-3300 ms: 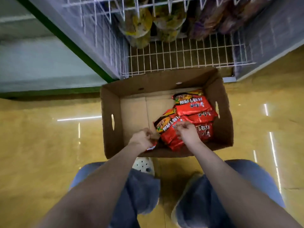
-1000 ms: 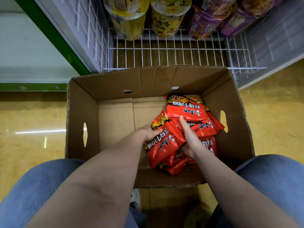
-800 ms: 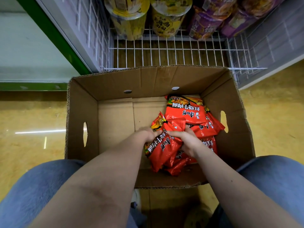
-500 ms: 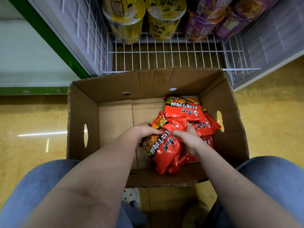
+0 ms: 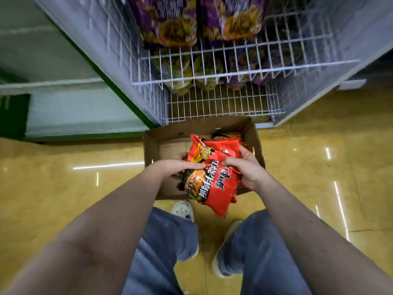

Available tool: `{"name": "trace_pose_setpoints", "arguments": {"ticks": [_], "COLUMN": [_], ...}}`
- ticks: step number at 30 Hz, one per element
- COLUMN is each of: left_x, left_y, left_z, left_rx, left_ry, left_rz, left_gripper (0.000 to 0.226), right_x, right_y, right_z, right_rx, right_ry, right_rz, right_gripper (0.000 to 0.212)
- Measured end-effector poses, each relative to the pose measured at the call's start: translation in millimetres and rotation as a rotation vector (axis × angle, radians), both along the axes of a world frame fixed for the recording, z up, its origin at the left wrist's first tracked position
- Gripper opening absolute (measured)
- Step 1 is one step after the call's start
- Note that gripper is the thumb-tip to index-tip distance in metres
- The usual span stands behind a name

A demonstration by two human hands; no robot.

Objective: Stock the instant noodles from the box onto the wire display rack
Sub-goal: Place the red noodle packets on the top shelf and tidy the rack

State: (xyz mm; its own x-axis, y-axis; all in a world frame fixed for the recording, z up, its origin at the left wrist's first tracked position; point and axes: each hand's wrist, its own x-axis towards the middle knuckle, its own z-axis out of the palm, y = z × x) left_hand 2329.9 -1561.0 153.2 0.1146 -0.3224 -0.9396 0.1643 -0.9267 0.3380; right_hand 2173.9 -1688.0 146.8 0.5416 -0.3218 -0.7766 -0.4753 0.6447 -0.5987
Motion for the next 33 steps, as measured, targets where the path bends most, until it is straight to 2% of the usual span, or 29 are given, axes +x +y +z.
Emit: {"name": "trace_pose_setpoints", "arguments": {"ticks": [4,8,11,15,18,23,26,28,33], "left_x": [-3.7,-10.2,-21.7,-35.3,-46.7,-46.3,-36.5,-28.6,5.2], "left_y": [0.2,-2.6,-7.5,-14.2,-20.9,-31.6,-40.5,-47.3,-60.8], "left_z": [119.6,220.3,292.2,352.2,391.0,438.6,468.2,486.7,529.6], "left_rx": [-0.055,-0.173,-0.216,-0.300,-0.375,-0.462,-0.545,-0.611,-0.723], "left_ry": [0.014,-0.055,-0.023,-0.048,-0.049,-0.062,-0.040,-0.013,-0.023], "left_rz": [0.024,0.168,0.238,0.318,0.350,0.410,0.452,0.484,0.473], "left_gripper": [0.125,0.130,0.114,0.117,0.092,0.083,0.059,0.044,0.033], "right_x": [-6.5,-14.5,-17.2,-23.0,-28.9,-24.0,-11.4,-0.4,37.1], "right_y": [-3.0,-8.0,-15.2,-24.2,-29.8,-41.8,-49.0,-54.9,-70.7], "right_z": [110.3,212.0,276.0,340.6,383.1,437.4,464.0,481.2,527.0], "right_rx": [0.015,-0.031,-0.024,0.012,0.040,0.027,-0.006,-0.058,-0.247], "right_ry": [-0.033,-0.128,-0.193,-0.297,-0.340,-0.400,-0.456,-0.500,-0.507], "right_rz": [-0.032,-0.064,-0.071,-0.101,-0.192,-0.285,-0.351,-0.342,-0.326], "right_gripper": [0.044,0.037,0.034,0.031,0.008,0.038,0.055,0.057,0.048]}}
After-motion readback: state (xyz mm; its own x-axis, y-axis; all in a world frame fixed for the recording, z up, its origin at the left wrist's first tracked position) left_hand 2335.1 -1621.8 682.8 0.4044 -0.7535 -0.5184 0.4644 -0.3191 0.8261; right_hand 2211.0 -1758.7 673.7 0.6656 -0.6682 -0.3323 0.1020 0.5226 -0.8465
